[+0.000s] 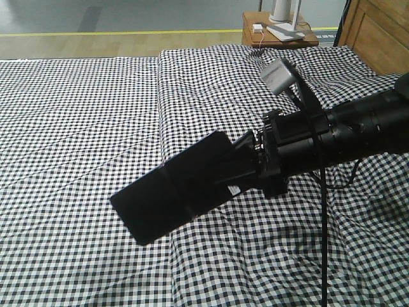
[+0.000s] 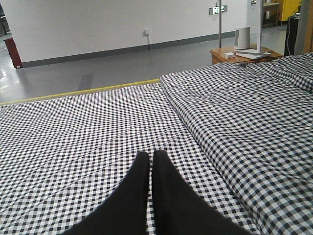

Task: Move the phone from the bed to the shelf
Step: 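Lift the phone with the right gripper up off the bed, then hold the phone in the right gripper while the base turns away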

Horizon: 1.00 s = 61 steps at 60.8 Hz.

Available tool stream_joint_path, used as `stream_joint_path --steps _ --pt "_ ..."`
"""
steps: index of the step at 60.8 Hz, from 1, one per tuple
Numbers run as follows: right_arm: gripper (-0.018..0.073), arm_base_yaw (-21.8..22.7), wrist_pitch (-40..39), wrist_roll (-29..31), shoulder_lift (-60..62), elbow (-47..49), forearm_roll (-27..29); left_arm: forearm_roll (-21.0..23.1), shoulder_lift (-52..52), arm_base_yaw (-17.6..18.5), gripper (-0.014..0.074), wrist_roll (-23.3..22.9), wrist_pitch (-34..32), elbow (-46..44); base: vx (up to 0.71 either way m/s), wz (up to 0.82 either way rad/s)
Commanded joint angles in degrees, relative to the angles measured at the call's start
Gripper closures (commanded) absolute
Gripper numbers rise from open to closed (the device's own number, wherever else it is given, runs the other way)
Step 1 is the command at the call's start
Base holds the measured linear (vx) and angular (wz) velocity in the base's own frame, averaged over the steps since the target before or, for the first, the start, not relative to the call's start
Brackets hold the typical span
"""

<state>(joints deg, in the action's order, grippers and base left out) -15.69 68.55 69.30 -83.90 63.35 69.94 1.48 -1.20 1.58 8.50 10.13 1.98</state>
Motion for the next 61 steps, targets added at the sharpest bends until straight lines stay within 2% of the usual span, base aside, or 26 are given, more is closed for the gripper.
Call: stream_joint_path --steps 1,61 --pt "0.0562 -1.0 5.2 -1.3 3.5 1.4 2.7 0.5 -0.2 0.2 0.0595 -0.3 -4.1 -1.3 0.0 0.0" --pt "0.0561 -0.8 5.2 -1.5 5.1 1.4 2.9 0.5 -0.2 0.2 0.0595 -0.3 -4.1 -1.3 0.0 0.0"
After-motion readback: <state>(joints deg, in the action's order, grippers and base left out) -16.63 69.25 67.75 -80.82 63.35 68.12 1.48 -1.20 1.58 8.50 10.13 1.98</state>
